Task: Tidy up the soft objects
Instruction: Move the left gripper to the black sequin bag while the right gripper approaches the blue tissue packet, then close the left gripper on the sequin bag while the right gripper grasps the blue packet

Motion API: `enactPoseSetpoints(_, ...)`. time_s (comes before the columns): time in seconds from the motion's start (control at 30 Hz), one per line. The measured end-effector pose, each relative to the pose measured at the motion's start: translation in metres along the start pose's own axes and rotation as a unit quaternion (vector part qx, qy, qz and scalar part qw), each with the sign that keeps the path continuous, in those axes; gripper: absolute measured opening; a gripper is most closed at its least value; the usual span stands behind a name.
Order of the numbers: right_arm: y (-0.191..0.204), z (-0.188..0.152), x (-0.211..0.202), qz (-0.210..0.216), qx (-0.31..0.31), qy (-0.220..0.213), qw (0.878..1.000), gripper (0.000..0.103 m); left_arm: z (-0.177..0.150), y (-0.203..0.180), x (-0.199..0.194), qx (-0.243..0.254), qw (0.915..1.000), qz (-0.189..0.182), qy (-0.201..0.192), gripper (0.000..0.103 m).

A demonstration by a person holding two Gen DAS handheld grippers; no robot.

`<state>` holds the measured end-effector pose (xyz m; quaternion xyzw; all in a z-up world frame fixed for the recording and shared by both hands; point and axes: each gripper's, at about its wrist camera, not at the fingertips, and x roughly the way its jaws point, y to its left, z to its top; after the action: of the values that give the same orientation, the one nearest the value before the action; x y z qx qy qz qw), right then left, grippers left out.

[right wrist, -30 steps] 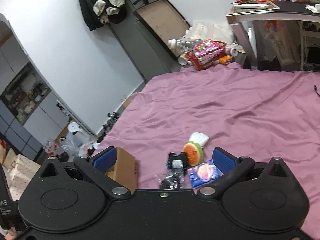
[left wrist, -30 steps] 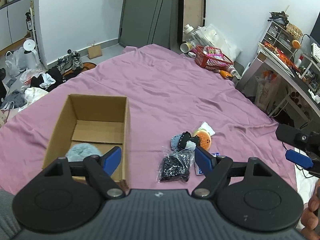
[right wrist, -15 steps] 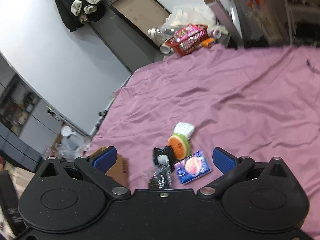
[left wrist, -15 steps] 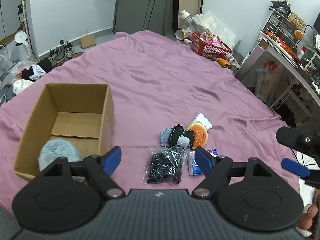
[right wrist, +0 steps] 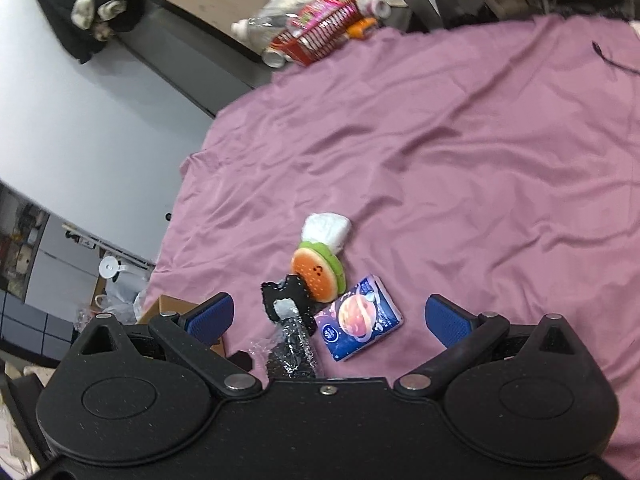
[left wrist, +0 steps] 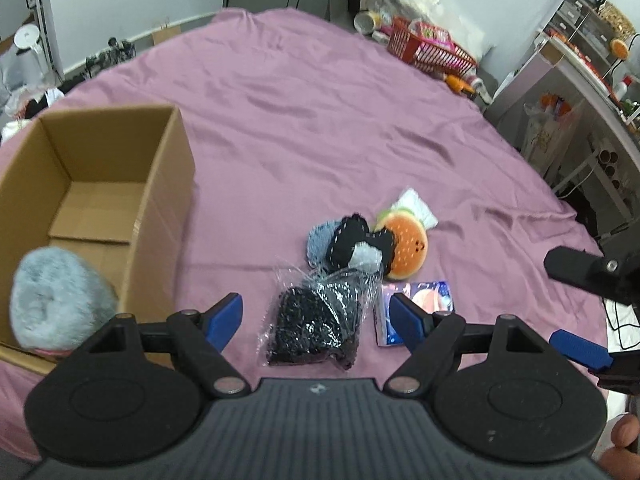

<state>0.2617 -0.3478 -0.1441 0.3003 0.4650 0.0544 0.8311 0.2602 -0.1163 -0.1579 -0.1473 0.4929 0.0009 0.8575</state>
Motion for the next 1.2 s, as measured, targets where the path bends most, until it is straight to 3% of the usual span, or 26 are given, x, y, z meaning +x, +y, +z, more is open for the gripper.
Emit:
enactPoseSetpoints(0.37, -0.009, -0.002, 0.047, -0.023, 0.033, 0.064, 0.997, 0.103, -0.007, 0.0, 0.051, -0.004, 0.999, 0.007, 0.045, 0.079)
enactPoseSetpoints(0.73, -0.034, -0.004, 0.086, -0.008, 0.147, 0.113, 0.983, 0.103, -0.012, 0.008, 0.067, -0.023, 0.9987, -0.005, 0.044, 0.08)
enactPoseSetpoints(0.9, -0.034, -0.006, 0.097, -0.003, 0.156, 0.116, 0.981, 0.092, -0.015, 0.011, 0.065, -0.029, 0.999, -0.015, 0.032, 0.079)
enactPoseSetpoints(1.07, -0.028, -0.004, 0.105, -0.029, 0.139, 0.099, 0.985, 0.071, -0.014, 0.018, 0.062, -0.041, 0.9982, -0.035, 0.024, 0.068)
enactPoseSetpoints(1.2, -0.018, -0.001, 0.108, -0.047, 0.11, 0.079, 0.99, 0.068, -0.013, 0.022, 0.059, -0.048, 0.9973, -0.051, 0.024, 0.056)
